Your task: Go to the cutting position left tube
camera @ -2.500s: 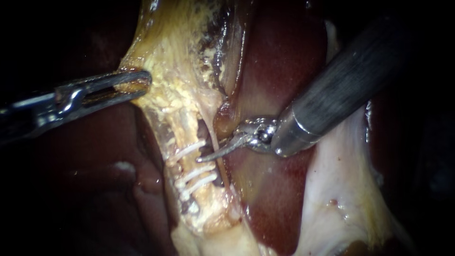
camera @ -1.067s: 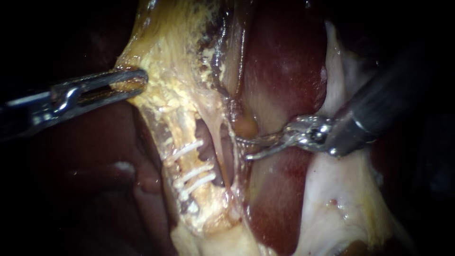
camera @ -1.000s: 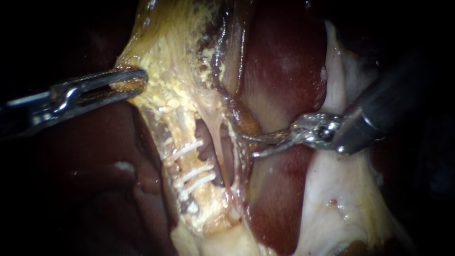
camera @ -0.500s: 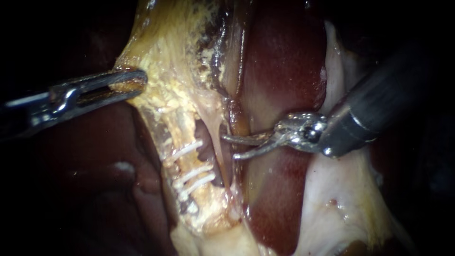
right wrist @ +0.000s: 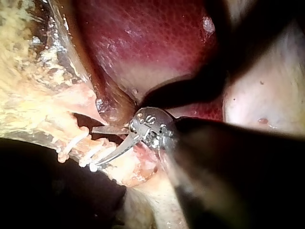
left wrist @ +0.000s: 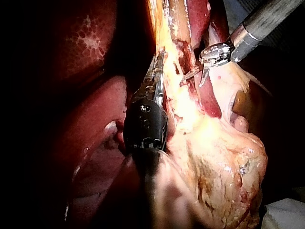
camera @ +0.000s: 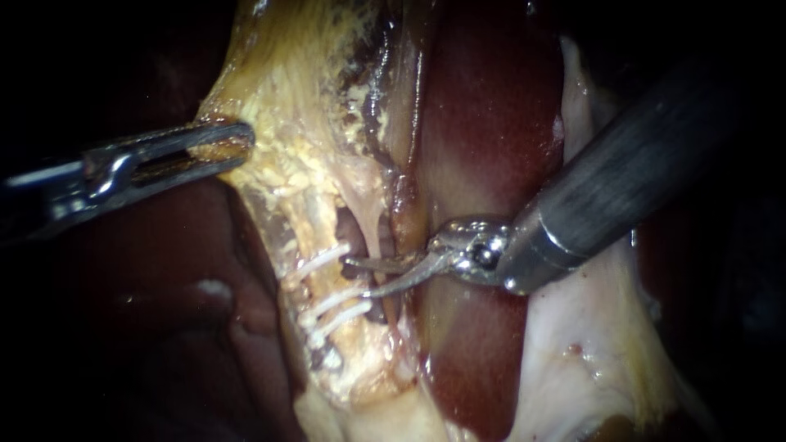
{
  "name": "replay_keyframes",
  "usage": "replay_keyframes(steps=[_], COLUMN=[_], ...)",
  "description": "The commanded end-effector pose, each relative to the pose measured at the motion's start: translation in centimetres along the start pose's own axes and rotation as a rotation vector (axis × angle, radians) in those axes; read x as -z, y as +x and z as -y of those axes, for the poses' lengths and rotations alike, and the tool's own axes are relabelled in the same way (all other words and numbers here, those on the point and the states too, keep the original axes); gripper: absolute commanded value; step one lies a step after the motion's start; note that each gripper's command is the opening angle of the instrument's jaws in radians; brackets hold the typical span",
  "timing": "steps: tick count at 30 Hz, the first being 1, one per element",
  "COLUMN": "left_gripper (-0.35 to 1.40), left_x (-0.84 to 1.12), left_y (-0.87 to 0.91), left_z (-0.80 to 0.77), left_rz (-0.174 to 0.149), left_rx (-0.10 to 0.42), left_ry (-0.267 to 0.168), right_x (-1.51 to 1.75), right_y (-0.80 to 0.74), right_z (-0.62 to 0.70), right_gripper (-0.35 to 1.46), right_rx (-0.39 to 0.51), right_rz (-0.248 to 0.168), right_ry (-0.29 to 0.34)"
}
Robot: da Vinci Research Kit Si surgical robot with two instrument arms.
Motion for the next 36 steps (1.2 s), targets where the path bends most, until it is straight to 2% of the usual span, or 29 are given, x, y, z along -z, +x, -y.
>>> replay_keyframes(steps=[1, 7, 13, 18, 24, 29, 36], left_gripper=[-0.35, -0.35, -0.35, -0.35, -0.35, -0.35, -0.35], left_x=[0.00, 0.01, 0.01, 0.01, 0.01, 0.01, -0.01], left_y=[0.00, 0.00, 0.00, 0.00, 0.00, 0.00, 0.00], left_z=[0.00, 0.02, 0.06, 0.06, 0.06, 0.05, 0.02], left_rz=[0.000, 0.000, 0.000, 0.000, 0.000, 0.000, -0.001], left_rx=[0.000, 0.001, 0.002, 0.002, 0.002, 0.001, 0.001], left_ry=[-0.001, -0.002, -0.001, -0.001, -0.001, 0.000, 0.001], right_x=[-0.01, -0.09, -0.21, -0.28, -0.30, -0.35, -0.45], right_y=[0.00, 0.06, 0.16, 0.20, 0.18, 0.18, 0.20], right_z=[-0.01, -0.05, -0.11, -0.13, -0.01, 0.12, 0.21], right_gripper=[1.33, 1.31, 1.31, 1.33, 1.31, 1.30, 1.28], right_rx=[0.003, 0.000, -0.002, -0.004, 0.009, 0.026, 0.040], right_rz=[0.008, 0.023, 0.017, 0.032, 0.024, 0.032, 0.035], right_ry=[-0.006, -0.019, -0.028, -0.009, 0.073, 0.127, 0.171])
